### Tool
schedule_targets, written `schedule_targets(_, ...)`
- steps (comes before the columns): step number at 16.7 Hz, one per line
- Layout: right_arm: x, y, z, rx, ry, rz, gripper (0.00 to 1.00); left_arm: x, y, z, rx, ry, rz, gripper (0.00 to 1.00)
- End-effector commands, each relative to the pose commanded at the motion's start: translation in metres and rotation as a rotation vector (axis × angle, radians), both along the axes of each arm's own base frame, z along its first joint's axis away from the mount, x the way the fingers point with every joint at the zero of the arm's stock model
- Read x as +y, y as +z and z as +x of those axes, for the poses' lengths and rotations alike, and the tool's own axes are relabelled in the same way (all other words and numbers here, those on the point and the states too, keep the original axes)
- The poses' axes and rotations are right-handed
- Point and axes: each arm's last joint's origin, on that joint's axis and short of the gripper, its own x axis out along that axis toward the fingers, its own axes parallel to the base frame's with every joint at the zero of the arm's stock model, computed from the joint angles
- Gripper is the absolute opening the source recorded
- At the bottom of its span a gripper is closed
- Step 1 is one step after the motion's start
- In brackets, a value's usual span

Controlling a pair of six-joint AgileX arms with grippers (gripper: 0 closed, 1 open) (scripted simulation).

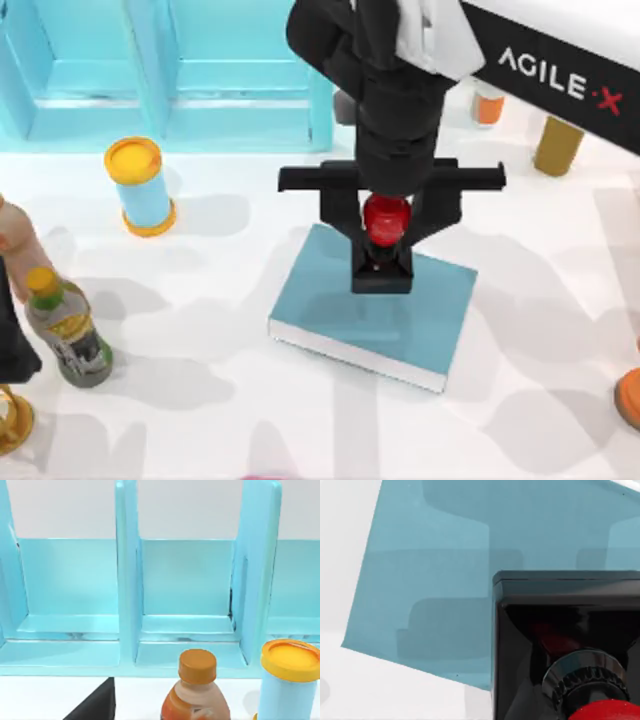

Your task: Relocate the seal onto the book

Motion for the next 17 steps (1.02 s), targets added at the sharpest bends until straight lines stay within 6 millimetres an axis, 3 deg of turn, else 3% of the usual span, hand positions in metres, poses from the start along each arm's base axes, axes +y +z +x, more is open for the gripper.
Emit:
schedule_targets(12,0.0000,0.0000,0.0000,0.000,0.000,0.000,0.98,0.0000,0.0000,0.0000,0.000,0.000,0.000,1.00)
schedule_targets(17,0.0000,0.0000,0.0000,0.000,0.000,0.000,1.00,0.0000,0.0000,0.0000,0.000,0.000,0.000,1.00)
